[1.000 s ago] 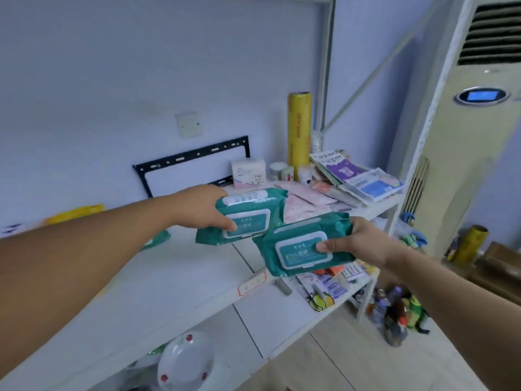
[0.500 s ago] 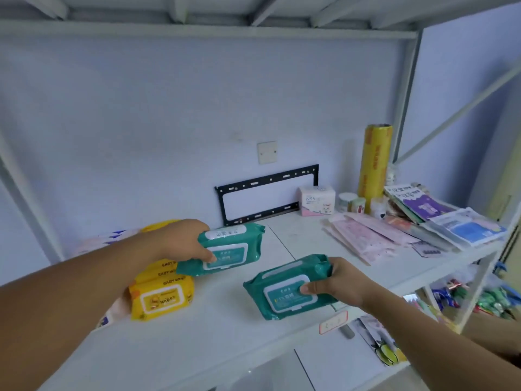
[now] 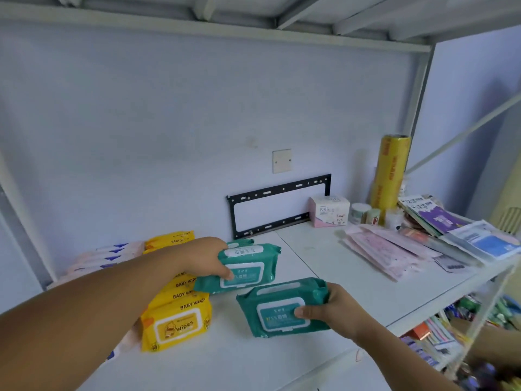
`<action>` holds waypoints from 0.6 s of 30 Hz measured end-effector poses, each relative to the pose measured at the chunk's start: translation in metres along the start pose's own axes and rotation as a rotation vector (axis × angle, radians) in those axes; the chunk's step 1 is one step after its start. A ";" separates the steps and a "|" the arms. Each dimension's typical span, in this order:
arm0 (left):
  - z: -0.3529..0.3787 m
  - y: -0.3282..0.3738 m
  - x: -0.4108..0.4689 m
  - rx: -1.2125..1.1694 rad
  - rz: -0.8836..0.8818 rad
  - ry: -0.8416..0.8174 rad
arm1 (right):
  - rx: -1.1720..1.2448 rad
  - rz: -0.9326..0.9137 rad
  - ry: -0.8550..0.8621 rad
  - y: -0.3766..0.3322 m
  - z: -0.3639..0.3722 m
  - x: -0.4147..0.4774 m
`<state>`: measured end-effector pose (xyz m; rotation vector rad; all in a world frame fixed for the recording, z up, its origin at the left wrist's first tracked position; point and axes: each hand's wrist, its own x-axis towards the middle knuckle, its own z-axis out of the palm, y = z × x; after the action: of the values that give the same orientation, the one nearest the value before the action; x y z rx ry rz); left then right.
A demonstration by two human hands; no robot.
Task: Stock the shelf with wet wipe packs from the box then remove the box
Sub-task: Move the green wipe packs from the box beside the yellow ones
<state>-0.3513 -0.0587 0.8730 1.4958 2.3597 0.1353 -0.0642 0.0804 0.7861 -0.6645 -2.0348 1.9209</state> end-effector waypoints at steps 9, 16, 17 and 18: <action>0.029 -0.010 0.043 0.042 0.018 -0.077 | 0.084 0.030 -0.030 0.046 0.004 0.044; 0.024 -0.015 0.075 0.003 0.026 -0.143 | 0.168 0.039 -0.042 0.064 0.009 0.092; 0.025 -0.016 0.080 0.021 0.031 -0.155 | 0.171 0.041 -0.052 0.067 0.009 0.097; 0.027 -0.018 0.085 0.047 0.036 -0.167 | 0.163 0.047 -0.056 0.069 0.008 0.102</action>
<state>-0.3901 0.0062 0.8231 1.5098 2.2185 -0.0355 -0.1457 0.1250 0.7049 -0.6307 -1.8836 2.1275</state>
